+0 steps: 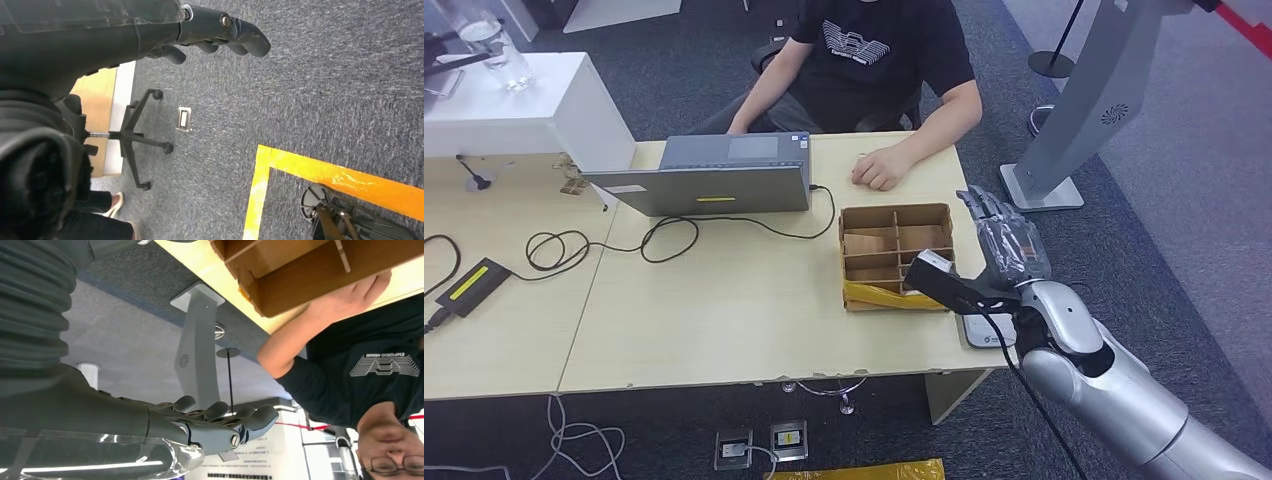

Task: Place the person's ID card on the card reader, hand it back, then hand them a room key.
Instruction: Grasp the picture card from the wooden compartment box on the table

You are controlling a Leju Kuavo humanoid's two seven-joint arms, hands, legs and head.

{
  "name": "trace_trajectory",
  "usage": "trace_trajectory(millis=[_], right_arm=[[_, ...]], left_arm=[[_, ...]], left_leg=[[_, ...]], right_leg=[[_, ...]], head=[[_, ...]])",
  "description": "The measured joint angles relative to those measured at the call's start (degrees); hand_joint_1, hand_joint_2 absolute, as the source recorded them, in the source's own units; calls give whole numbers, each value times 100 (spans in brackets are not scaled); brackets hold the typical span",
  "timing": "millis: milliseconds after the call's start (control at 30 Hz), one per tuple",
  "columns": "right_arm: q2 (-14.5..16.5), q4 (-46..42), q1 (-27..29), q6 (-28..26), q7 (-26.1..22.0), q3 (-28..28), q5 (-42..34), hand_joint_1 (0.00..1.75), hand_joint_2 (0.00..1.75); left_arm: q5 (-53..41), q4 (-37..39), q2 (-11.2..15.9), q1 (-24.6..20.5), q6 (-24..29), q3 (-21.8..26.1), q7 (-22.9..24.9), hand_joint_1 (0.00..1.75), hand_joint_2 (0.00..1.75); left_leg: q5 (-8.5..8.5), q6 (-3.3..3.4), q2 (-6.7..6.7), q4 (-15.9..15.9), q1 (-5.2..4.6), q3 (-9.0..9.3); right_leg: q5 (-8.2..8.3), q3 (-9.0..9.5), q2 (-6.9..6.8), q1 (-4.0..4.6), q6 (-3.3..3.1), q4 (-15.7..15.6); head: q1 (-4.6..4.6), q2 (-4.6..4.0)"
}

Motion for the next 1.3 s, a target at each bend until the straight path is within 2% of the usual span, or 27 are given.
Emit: trace_trajectory(millis=[167, 433, 933, 1300], right_arm=[[171, 416, -17, -386, -364, 200, -159, 0, 175], [508, 1120, -85, -627, -773, 450, -302, 0, 175], [991, 2070, -351, -864, -1105, 758, -496, 0, 175], [1129, 2527, -543, -906, -1052, 964, -540, 0, 175]], left_arm=[[33, 0, -16, -1, 67, 0, 2, 0, 0], [92, 0, -54, -2, 187, 0, 14, 0, 0], [194, 0, -73, -2, 339, 1, 226, 0, 0], [270, 0, -95, -1, 507, 6, 318, 0, 0]], left_leg=[[0, 0, -3, 0, 1, -1], [0, 0, -8, 0, 2, -2], [1, 0, -7, 0, 2, -1], [1, 0, -7, 0, 2, -1]], right_leg=[[0, 0, -2, 1, 0, 0], [0, 0, -3, 2, 0, 1], [0, -1, -2, 2, 0, 1], [0, -2, -2, 2, 0, 1]], head=[[-1, 0], [-1, 0], [0, 0], [-1, 0]])
